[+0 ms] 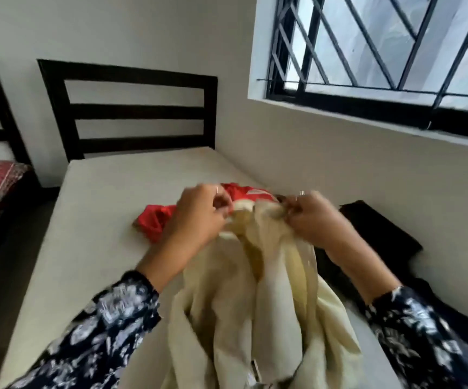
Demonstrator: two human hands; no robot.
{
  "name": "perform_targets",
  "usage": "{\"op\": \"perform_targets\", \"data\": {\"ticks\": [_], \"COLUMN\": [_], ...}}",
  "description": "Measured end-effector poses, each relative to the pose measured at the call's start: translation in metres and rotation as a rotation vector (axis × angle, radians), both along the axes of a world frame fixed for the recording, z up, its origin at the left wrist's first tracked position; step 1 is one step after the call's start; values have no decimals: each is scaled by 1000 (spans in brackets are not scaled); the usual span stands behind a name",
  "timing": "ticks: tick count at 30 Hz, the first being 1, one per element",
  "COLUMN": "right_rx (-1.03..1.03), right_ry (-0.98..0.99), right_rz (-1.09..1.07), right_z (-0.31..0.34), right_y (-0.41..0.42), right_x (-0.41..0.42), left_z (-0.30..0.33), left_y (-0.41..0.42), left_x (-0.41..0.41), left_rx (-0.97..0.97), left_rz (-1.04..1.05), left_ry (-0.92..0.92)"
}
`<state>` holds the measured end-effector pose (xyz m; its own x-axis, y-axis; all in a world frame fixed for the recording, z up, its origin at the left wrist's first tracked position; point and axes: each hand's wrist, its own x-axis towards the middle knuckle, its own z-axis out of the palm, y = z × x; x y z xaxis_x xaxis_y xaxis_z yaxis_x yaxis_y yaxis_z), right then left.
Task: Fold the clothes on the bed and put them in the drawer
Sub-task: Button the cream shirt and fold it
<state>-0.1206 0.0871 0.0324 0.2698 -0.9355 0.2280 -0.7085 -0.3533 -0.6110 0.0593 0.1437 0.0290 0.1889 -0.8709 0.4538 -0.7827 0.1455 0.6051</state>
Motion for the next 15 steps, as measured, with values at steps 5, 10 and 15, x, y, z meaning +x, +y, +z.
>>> {"op": "perform_targets", "data": {"ticks": [5,10,15], "right_rx": [95,415,724], "right_ry": [-146,-505,-807], "right_rz": [-87,-92,-154], "right_z": [-79,-119,-155], "right_y": [46,88,118], "right_x": [-9,-9,-12], "left_z": [-76,-106,-134], "left_y": [49,85,107], "left_x": [-9,-35,-52], "left_rx": [130,79,187], "left_rz": [-12,31,22], "left_ry": [232,295,299]}}
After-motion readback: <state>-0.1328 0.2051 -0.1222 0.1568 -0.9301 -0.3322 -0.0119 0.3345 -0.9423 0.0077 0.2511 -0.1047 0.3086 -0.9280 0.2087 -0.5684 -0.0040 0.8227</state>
